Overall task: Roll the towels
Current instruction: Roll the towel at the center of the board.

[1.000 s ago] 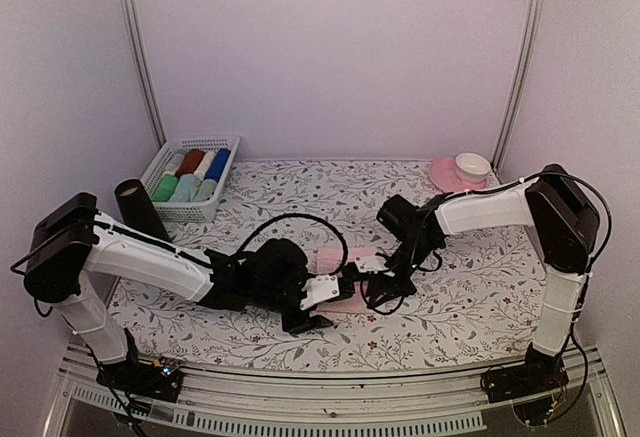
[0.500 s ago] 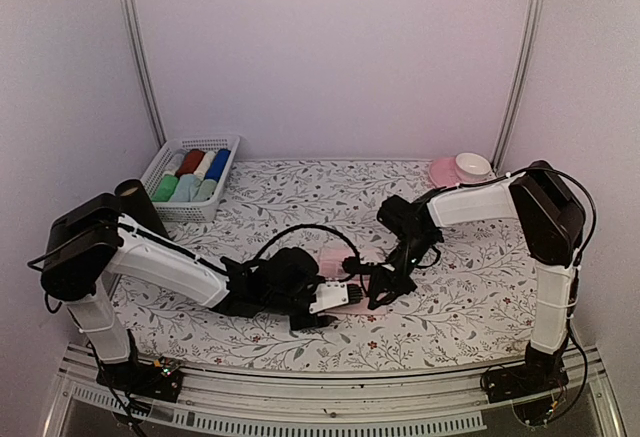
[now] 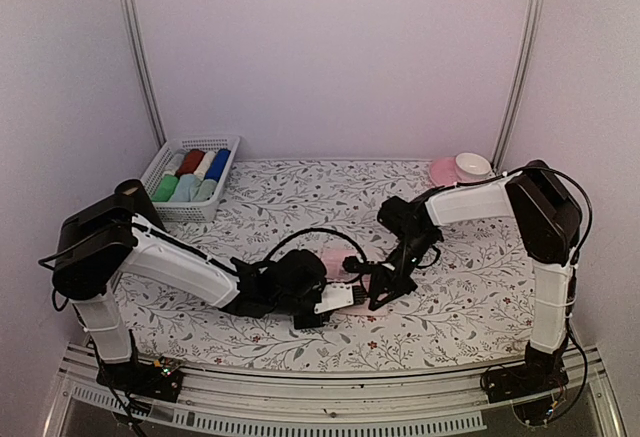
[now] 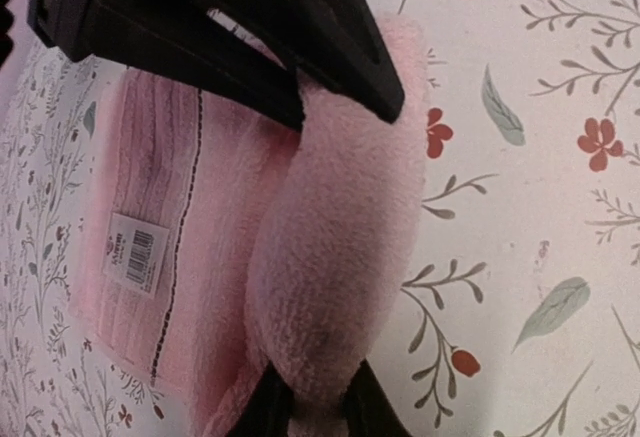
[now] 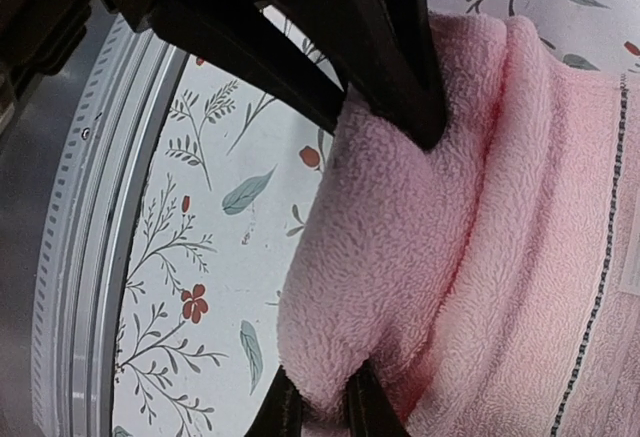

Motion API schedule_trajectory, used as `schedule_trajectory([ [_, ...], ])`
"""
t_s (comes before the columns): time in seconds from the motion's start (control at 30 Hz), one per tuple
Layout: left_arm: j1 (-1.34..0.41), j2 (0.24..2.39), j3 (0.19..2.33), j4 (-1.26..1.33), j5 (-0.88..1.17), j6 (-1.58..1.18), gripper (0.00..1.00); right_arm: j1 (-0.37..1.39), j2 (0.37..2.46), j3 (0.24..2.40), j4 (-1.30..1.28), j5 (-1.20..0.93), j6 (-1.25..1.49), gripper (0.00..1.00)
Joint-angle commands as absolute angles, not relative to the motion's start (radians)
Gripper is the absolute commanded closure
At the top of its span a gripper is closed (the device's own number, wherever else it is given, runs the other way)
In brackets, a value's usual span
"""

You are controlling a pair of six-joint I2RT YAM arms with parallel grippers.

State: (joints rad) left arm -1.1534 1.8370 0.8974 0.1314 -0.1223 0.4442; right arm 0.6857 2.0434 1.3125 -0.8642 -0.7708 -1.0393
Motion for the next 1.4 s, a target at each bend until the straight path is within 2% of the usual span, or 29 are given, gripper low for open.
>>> schedule_trajectory([
  [0.0,-1.165,1.848,0.914,0.044,-0.081,0.439,0.94,0.674,2.064,1.313,-0.905,-0.754,-1.052,0.90],
  [0.07,-1.164,1.843,0.927,0.007,-0.057,0.431,1.00,0.667,2.041,1.307,-0.893,-0.747,-1.052,0.86],
  [0.27,-1.151,1.867,1.004,-0.154,0.043,0.363,1.00,0.652,1.868,1.194,-0.753,-0.674,-1.053,0.62],
  [0.4,-1.124,1.895,1.053,-0.239,0.124,0.299,0.98,0.651,1.721,1.079,-0.609,-0.608,-1.053,0.54],
  [0.57,-1.065,1.926,1.090,-0.273,0.235,0.233,0.96,0.652,1.562,0.956,-0.457,-0.556,-1.062,0.51],
  [0.73,-1.015,1.957,1.147,-0.322,0.346,0.201,0.93,0.665,1.462,0.853,-0.427,-0.582,-1.167,0.47],
  [1.37,-0.943,2.063,1.226,-0.403,0.464,0.175,0.92,0.840,1.609,0.849,-0.371,-0.382,-1.156,0.50],
])
